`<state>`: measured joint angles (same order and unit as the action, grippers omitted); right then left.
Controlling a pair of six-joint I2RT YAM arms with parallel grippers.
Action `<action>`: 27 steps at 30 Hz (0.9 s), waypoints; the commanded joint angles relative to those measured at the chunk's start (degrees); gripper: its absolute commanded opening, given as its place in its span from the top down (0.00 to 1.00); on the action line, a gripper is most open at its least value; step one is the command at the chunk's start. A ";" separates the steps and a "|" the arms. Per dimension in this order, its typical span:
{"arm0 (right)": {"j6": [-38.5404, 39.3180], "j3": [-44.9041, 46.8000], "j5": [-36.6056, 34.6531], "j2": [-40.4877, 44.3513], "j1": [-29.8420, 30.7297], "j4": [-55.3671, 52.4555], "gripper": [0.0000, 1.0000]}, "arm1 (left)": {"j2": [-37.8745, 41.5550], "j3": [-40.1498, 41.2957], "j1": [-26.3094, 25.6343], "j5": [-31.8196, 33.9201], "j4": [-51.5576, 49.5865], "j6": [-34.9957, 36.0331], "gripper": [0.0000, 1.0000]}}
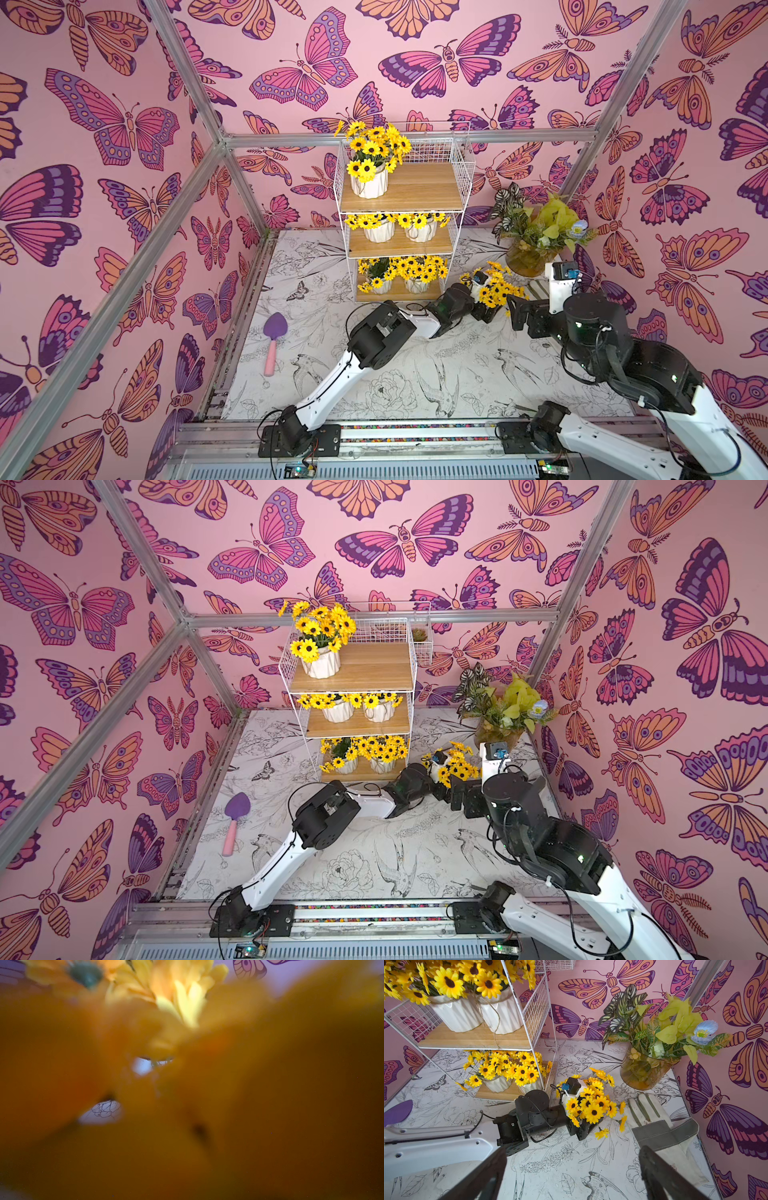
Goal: Take the sunflower pots off the shelves
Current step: Place the sunflower pot at the center of the board.
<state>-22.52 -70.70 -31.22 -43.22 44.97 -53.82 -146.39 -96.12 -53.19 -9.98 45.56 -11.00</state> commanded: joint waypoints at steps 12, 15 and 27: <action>-0.85 2.92 -0.01 -0.02 -0.36 0.65 0.01 | -4.26 2.87 -2.13 5.52 16.04 1.09 0.00; -0.81 3.17 -0.21 0.09 -0.41 0.51 0.01 | -3.70 3.82 -2.41 7.71 16.95 2.86 0.01; -0.15 3.63 -0.36 0.87 -0.41 0.29 0.01 | -2.84 4.95 -2.62 9.41 18.45 2.83 0.01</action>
<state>-22.50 -67.64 -31.00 -43.05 44.97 -53.76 -149.42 -92.68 -55.37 -2.28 60.86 -8.99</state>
